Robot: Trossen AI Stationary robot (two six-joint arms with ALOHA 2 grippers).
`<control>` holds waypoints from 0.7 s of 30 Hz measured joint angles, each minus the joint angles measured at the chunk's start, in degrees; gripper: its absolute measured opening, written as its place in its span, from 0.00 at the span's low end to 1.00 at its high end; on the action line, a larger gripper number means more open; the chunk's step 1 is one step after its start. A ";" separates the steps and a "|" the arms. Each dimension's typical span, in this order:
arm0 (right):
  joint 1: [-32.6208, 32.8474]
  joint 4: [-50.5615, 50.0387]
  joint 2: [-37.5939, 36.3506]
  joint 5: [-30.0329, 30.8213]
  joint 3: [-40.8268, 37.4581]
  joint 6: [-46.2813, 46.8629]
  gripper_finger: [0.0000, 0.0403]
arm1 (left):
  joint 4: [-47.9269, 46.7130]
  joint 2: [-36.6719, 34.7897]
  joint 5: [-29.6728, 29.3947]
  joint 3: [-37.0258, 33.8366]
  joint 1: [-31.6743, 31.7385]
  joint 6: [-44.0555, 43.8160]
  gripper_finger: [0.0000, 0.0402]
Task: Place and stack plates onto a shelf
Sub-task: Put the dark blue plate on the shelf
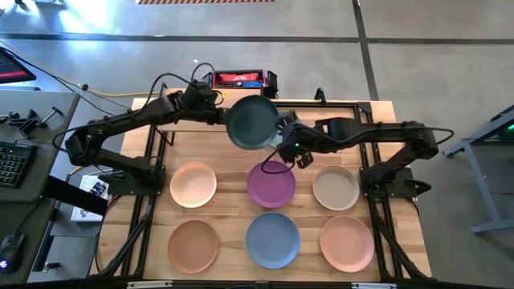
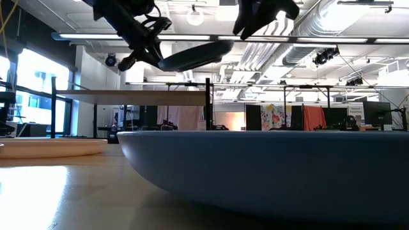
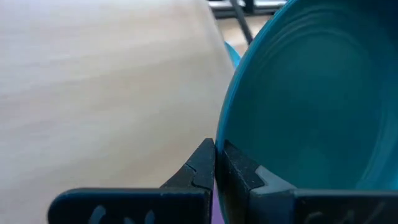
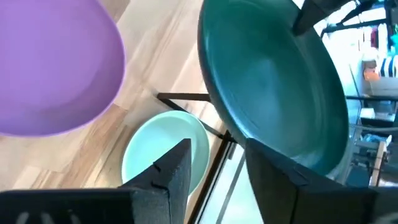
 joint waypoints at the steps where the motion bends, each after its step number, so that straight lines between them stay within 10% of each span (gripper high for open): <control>1: 0.00 -0.25 -0.29 -0.03 0.00 1.07 0.35 | -1.51 0.00 -0.58 0.96 0.53 0.34 0.01; 21: 0.02 -3.73 -0.86 -0.40 0.00 7.79 0.35 | -16.42 0.66 -2.86 10.63 16.78 6.69 0.01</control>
